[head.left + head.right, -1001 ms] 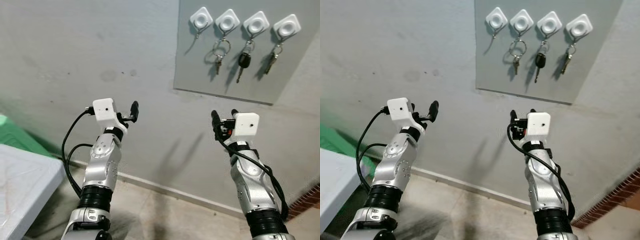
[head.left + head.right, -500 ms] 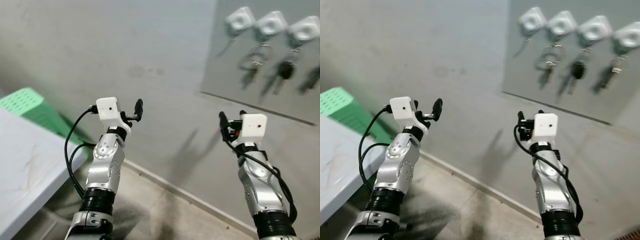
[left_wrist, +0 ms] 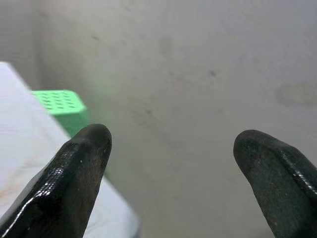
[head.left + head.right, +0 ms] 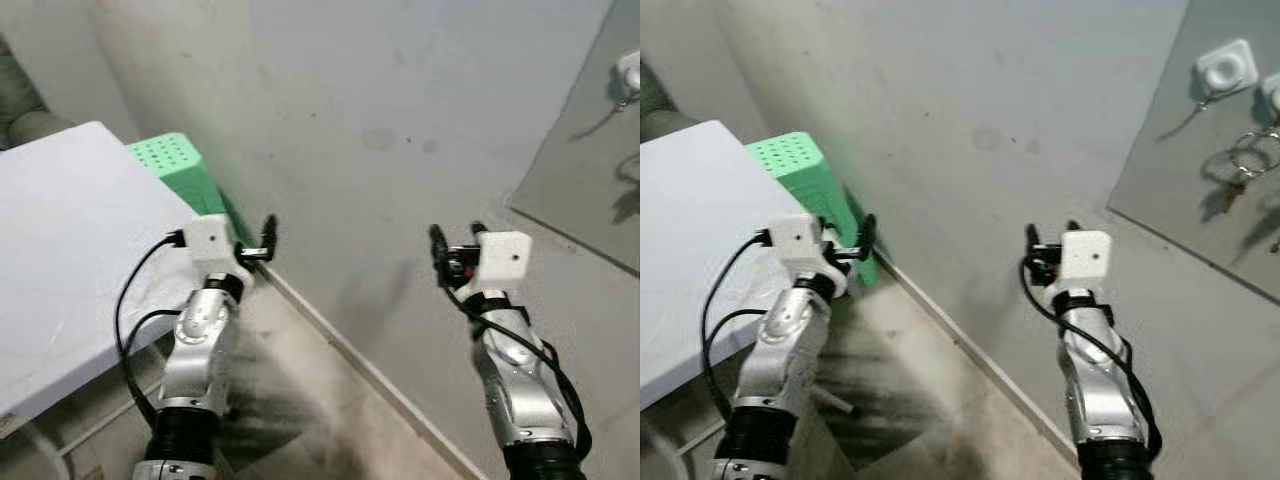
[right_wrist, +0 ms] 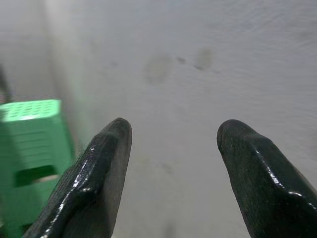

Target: Hang keys on a hook

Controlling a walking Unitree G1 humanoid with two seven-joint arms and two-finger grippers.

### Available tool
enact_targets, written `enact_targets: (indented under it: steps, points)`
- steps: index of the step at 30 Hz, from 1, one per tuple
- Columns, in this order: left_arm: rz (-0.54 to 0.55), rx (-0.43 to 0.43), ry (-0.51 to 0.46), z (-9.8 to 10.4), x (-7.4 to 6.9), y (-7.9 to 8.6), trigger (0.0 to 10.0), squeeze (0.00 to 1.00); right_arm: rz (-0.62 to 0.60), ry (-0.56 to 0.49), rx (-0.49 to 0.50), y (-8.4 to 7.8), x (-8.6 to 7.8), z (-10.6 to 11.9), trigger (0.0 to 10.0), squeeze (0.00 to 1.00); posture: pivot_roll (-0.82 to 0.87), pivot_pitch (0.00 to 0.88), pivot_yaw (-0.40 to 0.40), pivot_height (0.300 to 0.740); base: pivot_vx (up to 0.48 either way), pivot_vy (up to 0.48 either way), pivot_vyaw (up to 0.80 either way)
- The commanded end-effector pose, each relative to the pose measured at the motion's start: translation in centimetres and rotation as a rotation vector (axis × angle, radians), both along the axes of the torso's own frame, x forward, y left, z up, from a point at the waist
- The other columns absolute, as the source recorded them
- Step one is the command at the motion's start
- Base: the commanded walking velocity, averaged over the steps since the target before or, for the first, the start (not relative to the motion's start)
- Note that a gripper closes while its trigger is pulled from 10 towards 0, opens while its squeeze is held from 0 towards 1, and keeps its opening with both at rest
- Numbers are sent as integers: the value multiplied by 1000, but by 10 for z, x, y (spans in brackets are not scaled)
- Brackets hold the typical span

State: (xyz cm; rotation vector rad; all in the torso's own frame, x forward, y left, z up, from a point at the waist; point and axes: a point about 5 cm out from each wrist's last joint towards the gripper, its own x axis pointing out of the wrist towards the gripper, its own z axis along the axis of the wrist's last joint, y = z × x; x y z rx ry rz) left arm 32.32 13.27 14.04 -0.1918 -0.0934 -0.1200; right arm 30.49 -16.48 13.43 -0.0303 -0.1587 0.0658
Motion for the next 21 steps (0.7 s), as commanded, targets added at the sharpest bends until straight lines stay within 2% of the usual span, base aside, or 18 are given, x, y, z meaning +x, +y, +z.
enact_targets:
  steps: [1,21]
  points:
    - [-18,-2,0,2,-2,-4,10000,0,-19,0,-2,-6,-1,3,10000,0,-24,0,-9,740,0,0,794]
    - [19,14,-3,9,-1,9,10000,0,-10,-2,-17,-11,2,13,10000,0,-15,11,-23,740,0,0,794]
